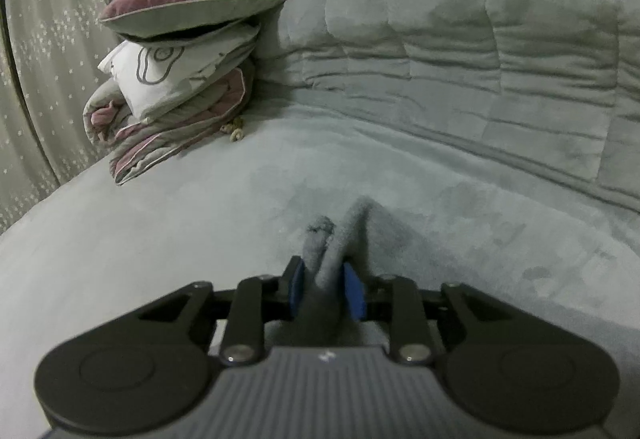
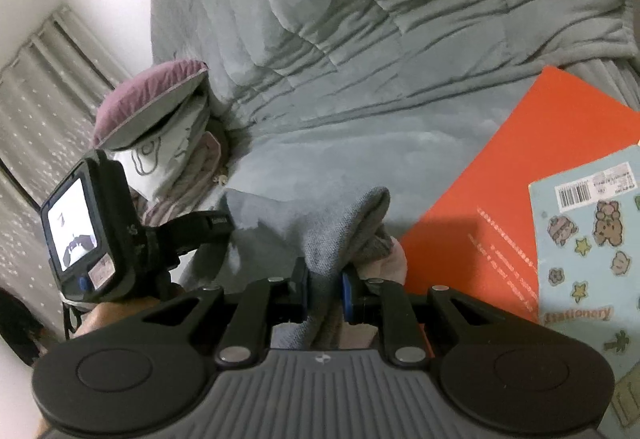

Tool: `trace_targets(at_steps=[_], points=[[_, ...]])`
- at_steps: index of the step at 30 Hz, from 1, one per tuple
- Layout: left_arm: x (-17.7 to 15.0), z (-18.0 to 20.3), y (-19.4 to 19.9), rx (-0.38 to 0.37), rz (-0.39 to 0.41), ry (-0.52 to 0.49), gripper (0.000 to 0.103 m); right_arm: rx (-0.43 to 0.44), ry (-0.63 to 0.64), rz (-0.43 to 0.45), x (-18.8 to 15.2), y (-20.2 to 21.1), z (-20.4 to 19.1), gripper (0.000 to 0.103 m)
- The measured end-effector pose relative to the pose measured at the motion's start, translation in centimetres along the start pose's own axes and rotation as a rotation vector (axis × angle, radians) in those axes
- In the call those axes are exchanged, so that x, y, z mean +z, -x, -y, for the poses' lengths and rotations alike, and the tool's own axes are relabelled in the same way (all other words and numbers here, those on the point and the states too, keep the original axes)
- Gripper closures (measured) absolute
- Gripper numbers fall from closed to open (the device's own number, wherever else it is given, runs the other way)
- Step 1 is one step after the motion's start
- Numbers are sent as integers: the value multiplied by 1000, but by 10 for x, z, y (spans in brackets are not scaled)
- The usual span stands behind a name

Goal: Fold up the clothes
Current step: 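Lower the sweater onto the white folded clothes and open both grippers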

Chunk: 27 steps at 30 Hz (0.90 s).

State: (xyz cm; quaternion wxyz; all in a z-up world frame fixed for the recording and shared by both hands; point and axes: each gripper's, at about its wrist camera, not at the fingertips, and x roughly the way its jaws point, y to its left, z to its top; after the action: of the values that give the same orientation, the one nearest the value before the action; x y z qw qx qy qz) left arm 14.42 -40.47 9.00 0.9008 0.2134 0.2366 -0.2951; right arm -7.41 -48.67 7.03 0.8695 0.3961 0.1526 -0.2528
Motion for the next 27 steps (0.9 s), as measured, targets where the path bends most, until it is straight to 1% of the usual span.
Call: trace_targets(at_steps=[3, 4, 5, 7, 9, 11, 12, 13, 15, 17, 20, 24, 25, 26, 27], points=[[1, -2, -3, 15, -5, 7, 75, -22, -6, -3, -1, -1, 1, 81], [1, -4, -2, 20, -3, 13, 67, -25, -12, -4, 0, -1, 2, 79], [2, -6, -2, 25, 0, 21, 62, -29, -18, -3, 0, -1, 3, 76], [3, -11, 0, 37, 7, 34, 61, -35, -27, 0, 1, 0, 5, 73], [3, -15, 4, 50, 5, 42, 59, -34, -36, 4, 2, 1, 7, 73], [2, -22, 12, 58, -4, 59, 55, -39, -47, 13, 5, 3, 11, 71], [1, -25, 16, 62, -9, 68, 54, -45, -55, 19, 6, 4, 12, 70], [0, -29, 21, 61, -12, 81, 52, -53, -66, 27, 8, 6, 15, 67], [-7, -38, 31, 41, -24, 122, 51, -72, -81, 48, 12, 9, 19, 64], [-16, -46, 42, 13, -42, 161, 54, -95, -83, 75, 16, 12, 21, 64], [-38, -46, 67, -38, -55, 165, 55, -113, -81, 131, 24, 19, 25, 64], [-68, -41, 101, -124, -50, 179, 53, -37, -11, 179, 31, 28, 17, 65], [-75, -39, 109, -145, -50, 184, 53, -19, 25, 181, 30, 29, 12, 71], [-81, -38, 114, -161, -46, 186, 53, -1, 63, 177, 28, 29, 6, 73], [-85, -36, 119, -174, -41, 186, 53, 17, 101, 173, 27, 29, 0, 73]])
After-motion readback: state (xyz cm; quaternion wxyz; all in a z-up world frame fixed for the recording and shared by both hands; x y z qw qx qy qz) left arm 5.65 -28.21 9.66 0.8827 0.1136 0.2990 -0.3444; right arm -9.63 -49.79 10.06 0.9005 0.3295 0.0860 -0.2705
